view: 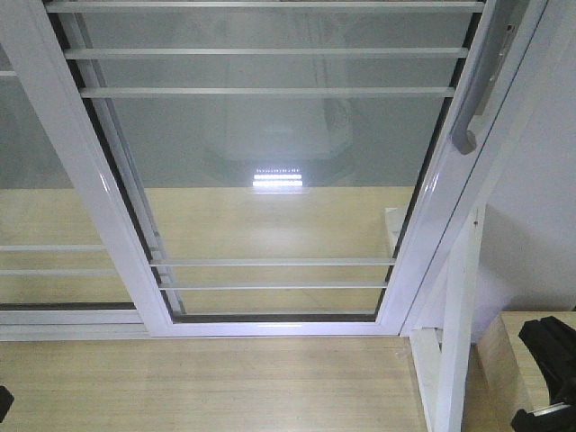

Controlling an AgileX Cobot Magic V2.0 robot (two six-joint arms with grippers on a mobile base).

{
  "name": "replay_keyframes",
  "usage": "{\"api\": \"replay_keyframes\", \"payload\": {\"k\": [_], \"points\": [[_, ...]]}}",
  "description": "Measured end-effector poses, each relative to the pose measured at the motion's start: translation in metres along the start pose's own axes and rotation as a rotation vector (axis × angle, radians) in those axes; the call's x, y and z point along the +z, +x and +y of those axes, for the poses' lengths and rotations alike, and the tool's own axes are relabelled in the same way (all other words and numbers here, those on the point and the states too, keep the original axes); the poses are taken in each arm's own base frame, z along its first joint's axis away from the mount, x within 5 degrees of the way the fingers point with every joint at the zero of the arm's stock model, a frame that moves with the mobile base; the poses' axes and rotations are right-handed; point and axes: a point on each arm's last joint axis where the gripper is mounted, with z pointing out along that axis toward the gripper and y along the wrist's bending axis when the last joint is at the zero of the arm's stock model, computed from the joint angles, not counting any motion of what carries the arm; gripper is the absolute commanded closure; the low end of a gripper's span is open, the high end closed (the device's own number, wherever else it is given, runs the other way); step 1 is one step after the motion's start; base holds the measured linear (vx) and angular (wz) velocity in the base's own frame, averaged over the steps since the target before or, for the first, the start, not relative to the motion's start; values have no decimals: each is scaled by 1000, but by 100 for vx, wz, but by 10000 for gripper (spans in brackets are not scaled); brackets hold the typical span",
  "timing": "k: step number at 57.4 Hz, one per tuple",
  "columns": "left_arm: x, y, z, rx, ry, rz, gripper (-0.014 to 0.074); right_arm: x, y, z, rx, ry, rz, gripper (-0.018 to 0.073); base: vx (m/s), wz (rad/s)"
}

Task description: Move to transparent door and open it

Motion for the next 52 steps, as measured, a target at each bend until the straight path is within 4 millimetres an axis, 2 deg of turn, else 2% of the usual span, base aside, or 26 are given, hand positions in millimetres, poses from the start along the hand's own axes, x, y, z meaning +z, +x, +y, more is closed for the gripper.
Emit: {"api": "replay_keyframes", "payload": {"k": [12, 31, 39, 47, 52], "points": [[0, -2, 0, 1, -3, -21, 593, 0, -1, -1, -94, 14, -10, 566, 0, 0], [-2, -19, 3, 1, -33, -211, 593, -1, -12, 0, -142, 7, -133, 566, 0, 0], [-4, -26, 4, -19, -43, -289, 593, -3, -23, 2, -192, -3, -255, 566, 0, 0], [-4, -27, 3, -74, -31, -277, 593, -6, -33, 4, -197, -11, -340, 566, 0, 0], [-8, -42, 1, -52, -22, -284, 593, -12, -55, 6, -189, -6, -350, 566, 0, 0]]}}
